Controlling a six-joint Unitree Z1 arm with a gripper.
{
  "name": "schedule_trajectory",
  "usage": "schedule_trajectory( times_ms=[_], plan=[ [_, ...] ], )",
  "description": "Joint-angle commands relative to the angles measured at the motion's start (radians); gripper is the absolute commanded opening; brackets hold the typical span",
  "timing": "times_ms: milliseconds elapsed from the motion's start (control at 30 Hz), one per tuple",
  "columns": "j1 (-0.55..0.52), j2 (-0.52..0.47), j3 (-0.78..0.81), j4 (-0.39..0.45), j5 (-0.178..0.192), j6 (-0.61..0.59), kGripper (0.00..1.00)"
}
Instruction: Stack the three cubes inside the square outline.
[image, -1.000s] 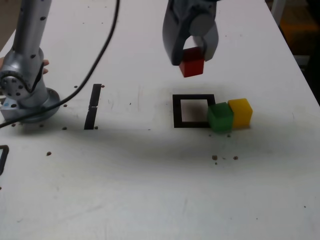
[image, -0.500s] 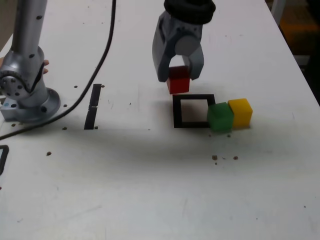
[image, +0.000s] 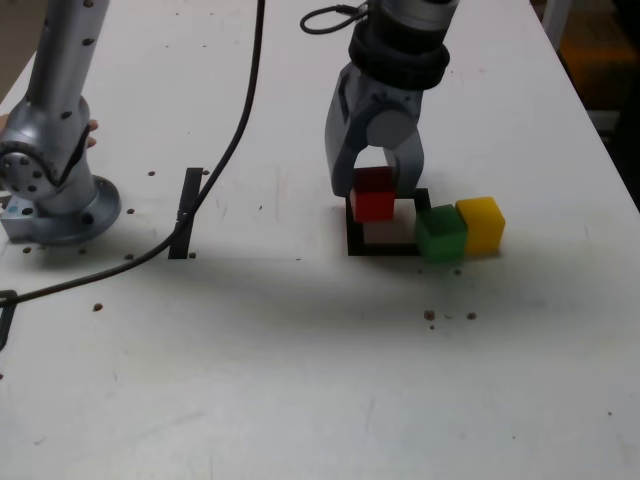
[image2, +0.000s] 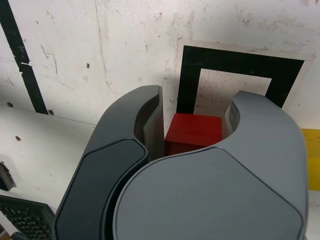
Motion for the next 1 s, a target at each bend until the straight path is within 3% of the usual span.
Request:
schedule_trajectory(
  times_ms=[0,967],
  plan=[
    [-0.003,0.008,0.002,-0.001,-0.002,0.002,0.25],
    [-0.062,0.092,-0.059,-0.049,-0.06,0.008,0.25]
  ],
)
